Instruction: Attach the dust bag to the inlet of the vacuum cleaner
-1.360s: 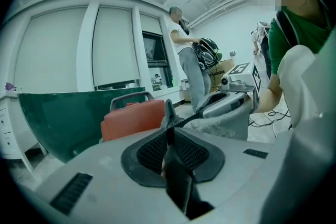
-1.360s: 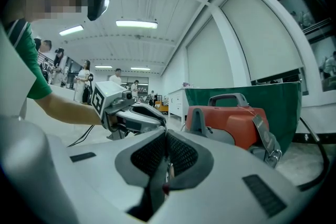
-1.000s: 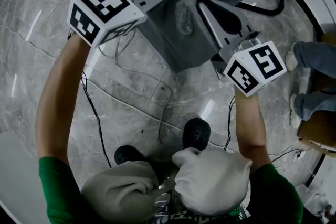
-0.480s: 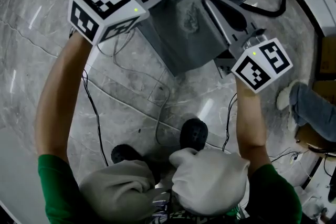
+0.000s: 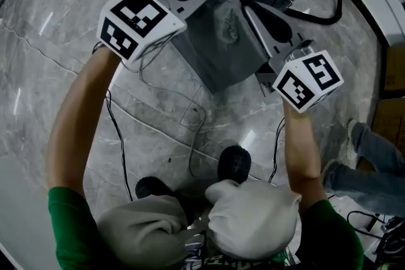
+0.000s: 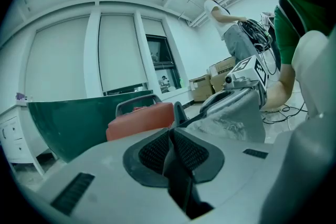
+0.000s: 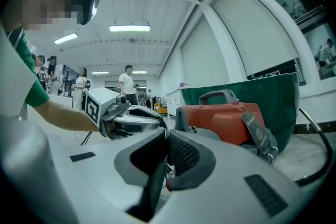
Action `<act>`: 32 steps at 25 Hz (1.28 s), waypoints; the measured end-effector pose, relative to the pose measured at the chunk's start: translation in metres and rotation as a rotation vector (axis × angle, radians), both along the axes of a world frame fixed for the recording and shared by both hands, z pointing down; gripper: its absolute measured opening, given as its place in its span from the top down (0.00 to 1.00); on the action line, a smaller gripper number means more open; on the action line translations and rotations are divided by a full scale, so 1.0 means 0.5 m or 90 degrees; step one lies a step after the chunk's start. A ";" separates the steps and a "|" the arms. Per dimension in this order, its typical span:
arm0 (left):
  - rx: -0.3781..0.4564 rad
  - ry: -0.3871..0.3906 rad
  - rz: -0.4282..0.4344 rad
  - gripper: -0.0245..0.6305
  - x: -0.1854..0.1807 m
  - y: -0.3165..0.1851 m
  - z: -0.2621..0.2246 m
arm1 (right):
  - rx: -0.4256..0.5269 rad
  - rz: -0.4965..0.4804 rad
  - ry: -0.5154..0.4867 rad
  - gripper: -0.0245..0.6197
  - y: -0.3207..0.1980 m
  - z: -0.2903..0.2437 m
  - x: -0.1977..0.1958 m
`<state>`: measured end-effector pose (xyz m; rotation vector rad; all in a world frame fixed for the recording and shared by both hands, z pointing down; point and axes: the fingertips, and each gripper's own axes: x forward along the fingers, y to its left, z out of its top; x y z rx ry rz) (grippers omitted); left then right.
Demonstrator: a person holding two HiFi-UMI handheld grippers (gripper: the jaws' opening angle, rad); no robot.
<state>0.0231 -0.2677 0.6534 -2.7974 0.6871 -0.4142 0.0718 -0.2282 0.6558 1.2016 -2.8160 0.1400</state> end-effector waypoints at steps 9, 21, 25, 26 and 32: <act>-0.002 0.025 0.003 0.91 -0.012 0.001 -0.016 | 0.016 0.041 0.016 0.92 0.011 -0.035 0.024; -0.090 0.059 0.011 0.91 -0.037 0.007 -0.120 | -0.075 0.090 0.058 0.93 0.022 -0.148 0.022; -0.119 0.085 0.011 0.91 -0.051 0.020 -0.216 | -0.104 0.092 0.071 0.93 0.033 -0.247 0.013; -0.131 0.094 0.013 0.91 -0.055 0.023 -0.245 | -0.110 0.092 0.073 0.93 0.036 -0.276 0.009; -0.198 0.130 0.007 0.94 -0.086 0.046 -0.443 | -0.143 0.086 0.085 0.93 0.051 -0.482 -0.031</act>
